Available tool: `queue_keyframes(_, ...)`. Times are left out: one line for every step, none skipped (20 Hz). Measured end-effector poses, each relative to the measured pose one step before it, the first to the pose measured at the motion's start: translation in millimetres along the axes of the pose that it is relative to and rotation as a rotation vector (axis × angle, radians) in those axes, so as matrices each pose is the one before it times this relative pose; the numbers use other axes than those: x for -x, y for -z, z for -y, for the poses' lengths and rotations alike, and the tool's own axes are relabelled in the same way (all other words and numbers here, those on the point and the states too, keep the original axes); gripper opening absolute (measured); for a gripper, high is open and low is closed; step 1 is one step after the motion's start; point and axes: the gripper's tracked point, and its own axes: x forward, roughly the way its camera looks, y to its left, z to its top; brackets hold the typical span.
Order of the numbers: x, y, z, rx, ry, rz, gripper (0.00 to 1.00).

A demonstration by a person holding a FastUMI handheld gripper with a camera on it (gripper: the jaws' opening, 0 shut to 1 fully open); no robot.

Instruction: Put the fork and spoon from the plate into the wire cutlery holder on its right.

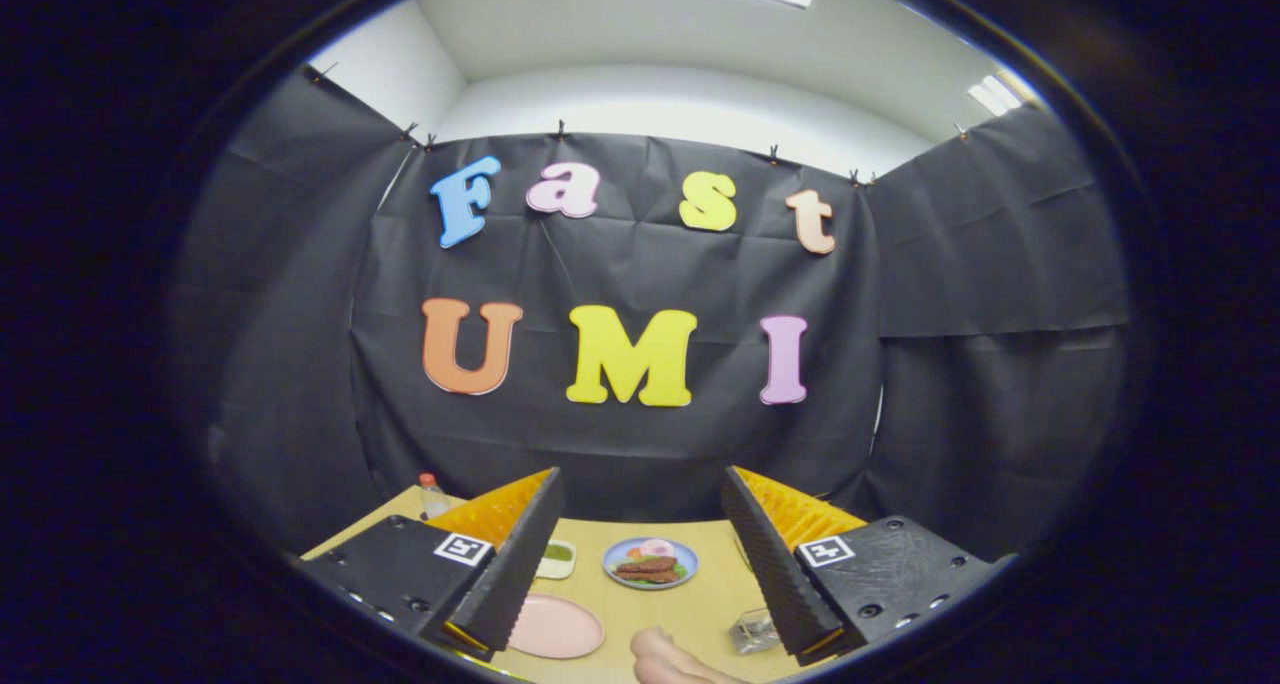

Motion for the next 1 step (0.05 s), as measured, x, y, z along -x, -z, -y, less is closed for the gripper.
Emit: queue_keyframes(-3.22, 2.77, 3.3, 0.00803, 0.01585, -0.00484, 0.95)
